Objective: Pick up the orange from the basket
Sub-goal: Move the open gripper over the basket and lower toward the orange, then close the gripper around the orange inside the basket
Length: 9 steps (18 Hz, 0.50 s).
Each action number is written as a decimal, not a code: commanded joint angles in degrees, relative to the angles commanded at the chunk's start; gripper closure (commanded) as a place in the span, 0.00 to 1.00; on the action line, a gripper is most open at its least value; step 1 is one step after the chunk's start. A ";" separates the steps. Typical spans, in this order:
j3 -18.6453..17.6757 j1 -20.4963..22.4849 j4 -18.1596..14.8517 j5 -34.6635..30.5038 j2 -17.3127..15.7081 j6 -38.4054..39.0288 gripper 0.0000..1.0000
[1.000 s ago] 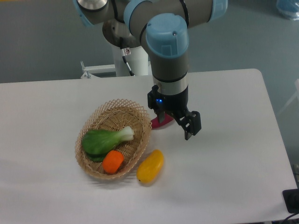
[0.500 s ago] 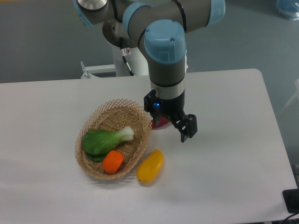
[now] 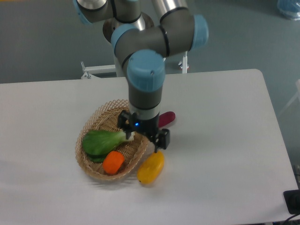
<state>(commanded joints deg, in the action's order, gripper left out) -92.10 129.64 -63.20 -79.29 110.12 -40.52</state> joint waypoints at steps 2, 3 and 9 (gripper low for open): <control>-0.36 -1.93 1.31 -0.08 1.58 0.09 0.00; -0.97 -2.81 2.89 -0.17 2.54 0.18 0.00; -4.93 -4.31 9.49 -0.25 4.22 -0.08 0.00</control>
<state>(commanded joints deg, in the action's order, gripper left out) -97.03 125.33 -53.70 -79.54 114.34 -40.60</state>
